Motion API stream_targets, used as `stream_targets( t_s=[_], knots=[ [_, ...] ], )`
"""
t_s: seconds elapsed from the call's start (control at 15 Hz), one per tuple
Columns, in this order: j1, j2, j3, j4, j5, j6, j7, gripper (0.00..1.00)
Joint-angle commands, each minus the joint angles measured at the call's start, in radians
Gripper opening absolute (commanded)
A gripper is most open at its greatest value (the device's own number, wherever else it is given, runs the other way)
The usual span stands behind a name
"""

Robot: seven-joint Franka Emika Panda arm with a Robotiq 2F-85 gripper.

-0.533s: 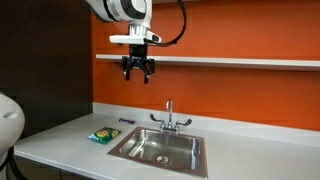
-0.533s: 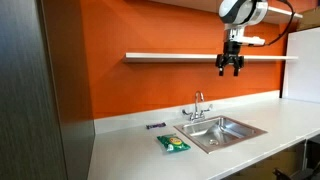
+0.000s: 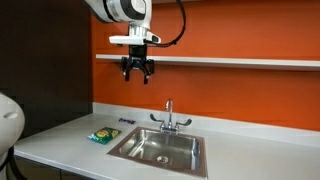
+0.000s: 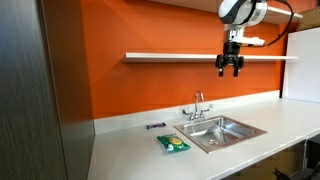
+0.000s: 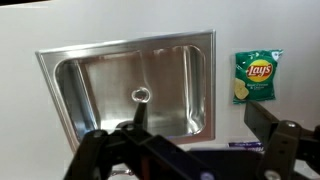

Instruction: Put the green packet in the sink

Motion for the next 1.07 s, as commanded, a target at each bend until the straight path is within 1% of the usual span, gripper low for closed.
stream_targets(
  t_s=[0.0,0.33,0.6,0.8,1.0],
  knots=[
    [0.003,0.018,0.03,-0.011,0.005,-0.002,-0.026,1.0],
    [0.057,0.048,0.09,-0.049,0.004,0.001,-0.051,1.0],
    [0.098,0.102,0.13,-0.051,0.01,0.016,-0.066,1.0],
    [0.117,0.17,0.151,-0.042,0.018,0.059,-0.07,1.0],
    [0.126,0.256,0.167,-0.033,0.03,0.145,-0.062,1.0]
  ],
)
